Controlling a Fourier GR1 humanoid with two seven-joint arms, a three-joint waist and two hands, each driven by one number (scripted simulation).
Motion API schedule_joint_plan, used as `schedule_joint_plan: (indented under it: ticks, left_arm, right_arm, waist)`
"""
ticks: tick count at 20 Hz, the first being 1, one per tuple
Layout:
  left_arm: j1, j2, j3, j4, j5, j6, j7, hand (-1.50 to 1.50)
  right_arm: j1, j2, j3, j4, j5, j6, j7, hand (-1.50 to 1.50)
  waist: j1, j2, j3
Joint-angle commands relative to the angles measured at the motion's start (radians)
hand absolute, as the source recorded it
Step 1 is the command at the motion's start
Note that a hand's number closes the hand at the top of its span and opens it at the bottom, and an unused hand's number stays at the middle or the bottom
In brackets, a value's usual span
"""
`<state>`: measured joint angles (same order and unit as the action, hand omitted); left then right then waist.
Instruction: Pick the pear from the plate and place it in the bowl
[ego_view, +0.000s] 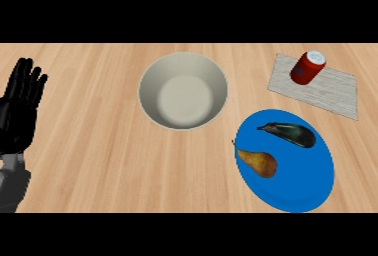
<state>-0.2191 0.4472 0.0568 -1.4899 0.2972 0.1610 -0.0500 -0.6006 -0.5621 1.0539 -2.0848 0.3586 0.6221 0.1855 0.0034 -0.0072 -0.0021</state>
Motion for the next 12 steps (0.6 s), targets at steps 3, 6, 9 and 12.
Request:
schedule_joint_plan:
  ticks: [3,6,9,12]
  left_arm:
    - [-0.018,0.007,0.024,0.037,0.01,-0.023,-0.015,0.0]
    - [0.015,0.01,0.01,0.01,-0.007,-0.026,-0.015,0.0]
    - [-0.02,-0.011,0.004,0.032,-0.021,0.006,0.004,0.0]
    - [-0.025,-0.004,0.025,0.046,-0.012,-0.012,-0.021,0.0]
  right_arm:
    - [-0.185,0.046,-0.005,-0.02,0.007,0.271,0.218,-1.5]
    - [-0.266,0.07,0.0,0.011,-0.038,0.432,0.288,-1.5]
    - [-0.292,0.073,0.009,0.005,-0.097,0.557,0.353,-1.5]
    - [-0.366,0.065,0.004,0.055,-0.129,0.646,0.35,-1.5]
  waist:
    - [-0.005,0.001,-0.003]
    - [0.004,-0.004,-0.004]
    - [-0.018,-0.004,-0.003]
    - [-0.012,0.001,-0.002]
